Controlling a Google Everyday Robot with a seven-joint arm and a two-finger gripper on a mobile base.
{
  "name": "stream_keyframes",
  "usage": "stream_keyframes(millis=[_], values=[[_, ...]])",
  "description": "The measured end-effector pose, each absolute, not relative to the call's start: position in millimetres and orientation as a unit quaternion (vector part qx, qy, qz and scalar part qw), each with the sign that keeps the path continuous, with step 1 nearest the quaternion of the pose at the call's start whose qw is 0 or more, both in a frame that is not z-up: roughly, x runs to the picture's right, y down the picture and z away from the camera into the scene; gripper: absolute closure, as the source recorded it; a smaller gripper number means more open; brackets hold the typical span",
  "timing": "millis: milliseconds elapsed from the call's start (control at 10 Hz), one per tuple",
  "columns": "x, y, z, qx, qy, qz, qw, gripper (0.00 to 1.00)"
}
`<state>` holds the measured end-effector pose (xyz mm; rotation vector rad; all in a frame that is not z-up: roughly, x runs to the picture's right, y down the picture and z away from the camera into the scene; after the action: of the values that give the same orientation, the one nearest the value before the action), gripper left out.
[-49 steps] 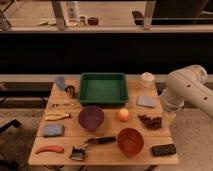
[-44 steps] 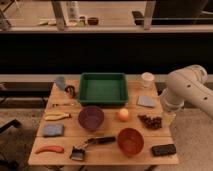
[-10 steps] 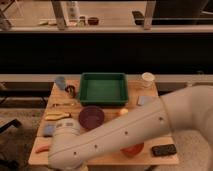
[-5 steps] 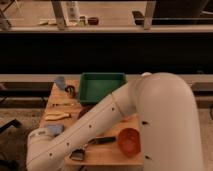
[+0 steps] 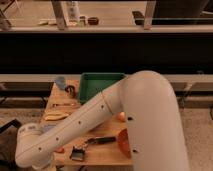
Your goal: Place pepper in table surface
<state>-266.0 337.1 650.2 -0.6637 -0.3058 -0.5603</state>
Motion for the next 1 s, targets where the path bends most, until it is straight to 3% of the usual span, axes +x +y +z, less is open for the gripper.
stream_keyframes(millis=[600,1000], values=[[-292.7,325.5,675.8,-0.337,-0.169,-0.249,0.892,0.2],[-289.7,306.4,681.9,-0.375,-0.241,-0.2,0.872,0.2]])
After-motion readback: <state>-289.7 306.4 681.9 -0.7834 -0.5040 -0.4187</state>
